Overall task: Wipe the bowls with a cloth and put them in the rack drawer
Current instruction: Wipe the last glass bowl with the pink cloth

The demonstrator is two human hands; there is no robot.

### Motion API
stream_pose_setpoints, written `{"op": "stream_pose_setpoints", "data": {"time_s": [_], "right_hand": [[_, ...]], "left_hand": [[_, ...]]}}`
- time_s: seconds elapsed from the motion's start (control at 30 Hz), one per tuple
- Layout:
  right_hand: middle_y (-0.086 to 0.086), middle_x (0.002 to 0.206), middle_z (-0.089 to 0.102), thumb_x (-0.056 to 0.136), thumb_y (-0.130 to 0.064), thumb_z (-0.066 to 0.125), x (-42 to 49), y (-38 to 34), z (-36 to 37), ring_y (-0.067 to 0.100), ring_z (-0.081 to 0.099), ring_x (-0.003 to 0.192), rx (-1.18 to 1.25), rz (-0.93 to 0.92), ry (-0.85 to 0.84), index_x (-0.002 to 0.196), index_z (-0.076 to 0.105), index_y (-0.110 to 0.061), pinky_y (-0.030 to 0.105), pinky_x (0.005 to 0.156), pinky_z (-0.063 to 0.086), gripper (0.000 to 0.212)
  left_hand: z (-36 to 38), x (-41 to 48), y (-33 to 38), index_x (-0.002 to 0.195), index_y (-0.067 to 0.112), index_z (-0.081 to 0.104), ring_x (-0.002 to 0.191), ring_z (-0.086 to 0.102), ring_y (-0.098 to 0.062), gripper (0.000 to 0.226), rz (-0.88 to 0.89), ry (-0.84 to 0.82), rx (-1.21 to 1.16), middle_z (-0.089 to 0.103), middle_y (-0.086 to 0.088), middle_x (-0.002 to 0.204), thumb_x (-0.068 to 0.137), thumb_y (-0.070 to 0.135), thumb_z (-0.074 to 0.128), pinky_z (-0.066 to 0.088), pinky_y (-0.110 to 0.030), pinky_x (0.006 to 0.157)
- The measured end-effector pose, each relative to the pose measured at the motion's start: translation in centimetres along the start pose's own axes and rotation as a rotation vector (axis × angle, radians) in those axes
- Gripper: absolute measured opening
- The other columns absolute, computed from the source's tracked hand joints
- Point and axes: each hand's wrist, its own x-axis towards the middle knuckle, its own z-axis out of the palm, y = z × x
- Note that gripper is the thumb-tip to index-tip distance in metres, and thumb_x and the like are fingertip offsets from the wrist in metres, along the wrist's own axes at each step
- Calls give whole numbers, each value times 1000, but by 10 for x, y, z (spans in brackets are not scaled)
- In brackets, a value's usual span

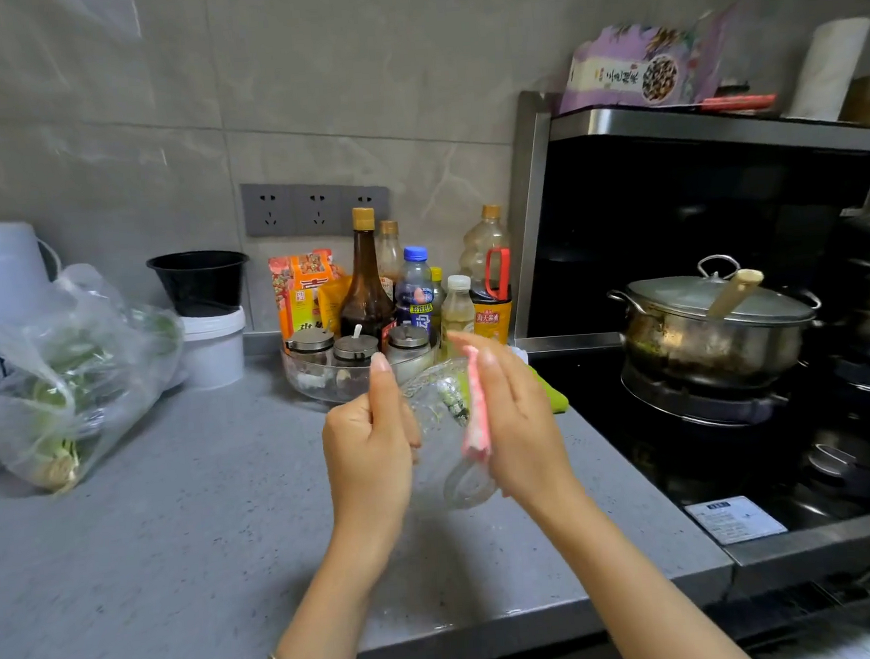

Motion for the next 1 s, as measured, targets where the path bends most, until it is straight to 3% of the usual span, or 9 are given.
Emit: {"op": "stream_pose_setpoints", "data": {"time_s": [0.07, 0.13, 0.43, 0.53, 0.63, 0.7, 0.77, 0.87, 1.0], "right_hand": [[-12, 57, 55, 100, -39, 35, 0, 1, -9, -2, 51, 51, 142, 127, 17, 72, 59, -9, 11, 51, 39, 48], [-7, 38, 41, 103, -30, 37, -2, -2, -17, 3, 37, 34, 179, 155, 26, 52, 46, -5, 14, 41, 31, 58], [-2, 28, 37, 103, -21, 38, 4, -15, -32, 8, 33, 25, 58, 109, -68, 37, 42, -3, 22, 38, 34, 69], [-2, 28, 40, 103, -19, 36, 3, -17, -27, 8, 42, 30, -14, 61, -119, 32, 46, -14, 12, 44, 33, 72], [-3, 45, 53, 104, -35, 30, 0, -10, -18, 10, 52, 49, -55, 48, -19, 47, 56, -21, 34, 57, 46, 64], [-4, 92, 69, 99, -41, 24, -8, -7, -7, 11, 61, 92, -175, 24, 13, 91, 68, -24, 41, 89, 47, 48], [-6, 141, 50, 99, -39, 20, -20, -9, 8, 9, 38, 135, -378, -112, -9, 135, 51, -27, 35, 114, 25, 49], [-7, 150, 40, 101, -37, 19, -27, -13, 19, 11, 24, 143, -569, -295, 11, 142, 43, -28, 35, 117, 13, 49], [-21, 143, 40, 98, -42, 21, -8, -6, -1, -3, 30, 137, -167, -46, -39, 142, 40, -32, 32, 118, 23, 49]], "left_hand": [[-5, -1, 0, 38, 15, 37, 33, 31, -6, 66, -28, -26, -64, 31, 6, 34, 101, 38, 35, 27, -15, 38], [-8, -1, 0, 36, 20, 35, 33, 27, -5, 68, -58, -52, -131, 28, 6, 35, 101, 37, 34, 25, -15, 37], [-9, 11, 9, 53, 10, 63, 38, 47, -10, 62, -21, -414, 25, 47, -3, 38, 94, 47, 33, 40, -16, 43], [-6, 10, 15, 46, 12, 53, 33, 44, -10, 61, 91, -433, 131, 43, -1, 34, 88, 53, 38, 39, -17, 43], [-5, 8, 10, 42, 13, 48, 33, 42, -7, 63, 163, -285, 161, 40, 2, 32, 92, 49, 37, 38, -14, 47], [-2, 7, 5, 41, 15, 47, 35, 41, -7, 63, 134, -172, 141, 41, 2, 33, 95, 47, 36, 38, -21, 49], [2, 5, 1, 42, 17, 49, 39, 45, -11, 63, 103, -84, 125, 46, 4, 35, 94, 50, 35, 39, -30, 51], [6, 2, -1, 56, 11, 65, 52, 60, -16, 65, 61, -44, 94, 62, 1, 49, 92, 54, 33, 48, -36, 57], [3, -4, 7, 46, 10, 47, 37, 42, -12, 66, 14, -24, 53, 41, 2, 35, 96, 52, 33, 37, -28, 46]]}}
